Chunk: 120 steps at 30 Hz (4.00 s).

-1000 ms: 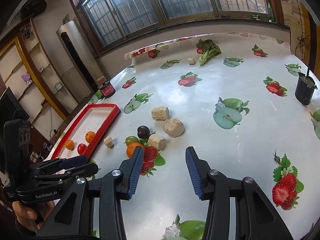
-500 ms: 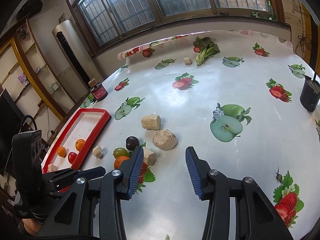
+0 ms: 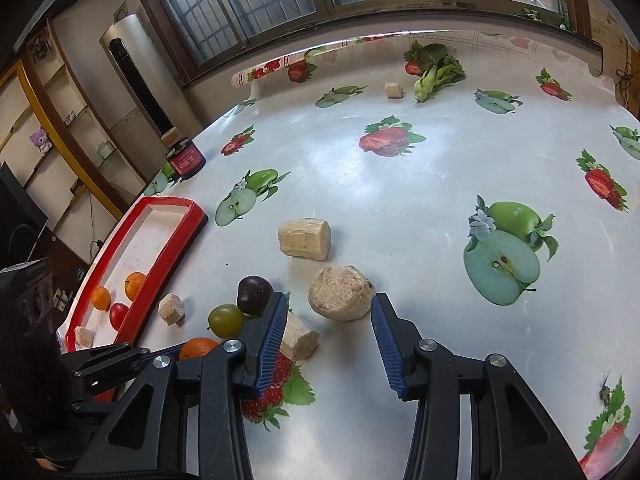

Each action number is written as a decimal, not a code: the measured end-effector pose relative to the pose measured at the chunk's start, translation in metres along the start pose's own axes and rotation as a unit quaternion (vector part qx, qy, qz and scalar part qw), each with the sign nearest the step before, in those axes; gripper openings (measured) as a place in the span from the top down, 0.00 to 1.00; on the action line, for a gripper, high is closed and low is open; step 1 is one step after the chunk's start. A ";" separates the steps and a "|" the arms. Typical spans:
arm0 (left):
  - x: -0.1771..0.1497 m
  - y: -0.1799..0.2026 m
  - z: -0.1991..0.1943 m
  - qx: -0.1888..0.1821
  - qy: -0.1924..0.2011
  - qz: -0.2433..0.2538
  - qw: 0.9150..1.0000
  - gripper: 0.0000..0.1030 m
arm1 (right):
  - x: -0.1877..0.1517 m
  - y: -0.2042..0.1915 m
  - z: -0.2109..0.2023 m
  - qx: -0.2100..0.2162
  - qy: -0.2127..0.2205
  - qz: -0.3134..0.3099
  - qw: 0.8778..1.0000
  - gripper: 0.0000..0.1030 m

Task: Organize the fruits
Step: 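Grasp an orange with the left gripper while the right gripper grasps the round beige bun, then carry the orange and the round beige bun over the red-rimmed tray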

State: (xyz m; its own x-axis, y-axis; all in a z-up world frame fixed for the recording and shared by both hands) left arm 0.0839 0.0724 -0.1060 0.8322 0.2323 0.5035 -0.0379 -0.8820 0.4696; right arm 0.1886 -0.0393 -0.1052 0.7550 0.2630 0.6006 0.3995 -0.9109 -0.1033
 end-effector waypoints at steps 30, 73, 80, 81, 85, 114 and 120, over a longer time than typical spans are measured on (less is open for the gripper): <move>-0.005 -0.032 -0.107 0.065 0.092 -0.011 0.994 0.68 | 0.001 -0.072 -0.090 0.045 0.081 -0.031 0.995 0.62; -0.007 -0.105 -0.164 0.114 0.127 -0.050 0.984 0.68 | -0.003 -0.175 -0.087 0.089 0.065 -0.101 0.989 0.63; -0.002 -0.114 -0.170 0.121 0.129 -0.053 0.983 0.68 | 0.001 -0.185 -0.085 0.096 0.066 -0.108 0.987 0.63; -0.001 -0.116 -0.170 0.122 0.130 -0.054 0.983 0.68 | 0.002 -0.187 -0.085 0.097 0.067 -0.108 0.987 0.63; 0.004 -0.125 -0.173 0.126 0.130 -0.057 0.982 0.68 | 0.007 -0.195 -0.081 0.100 0.067 -0.113 0.986 0.63; 0.047 -0.223 -0.095 0.157 0.043 -0.122 0.979 0.68 | 0.030 -0.244 0.063 0.076 -0.028 -0.160 0.984 0.62; 0.044 -0.221 -0.098 0.161 0.043 -0.127 0.978 0.64 | 0.025 -0.248 0.067 0.065 -0.026 -0.180 0.981 0.58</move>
State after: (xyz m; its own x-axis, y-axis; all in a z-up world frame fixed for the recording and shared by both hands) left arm 0.0747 0.3177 -0.1169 0.7420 0.4814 0.4666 0.3515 -0.8720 0.3407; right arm 0.1429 0.2146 -0.1176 0.5761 0.5798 0.5762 0.7065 -0.7077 0.0058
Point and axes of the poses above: each gripper's, at about its wrist camera, not at the fingertips, and z roughly the way its jaws point, y to its right, x to its top, the point moved 6 cm from there along z, roughly the way its jaws point, and after that the axes turned 14 degrees about -x, right-handed, at the moved point
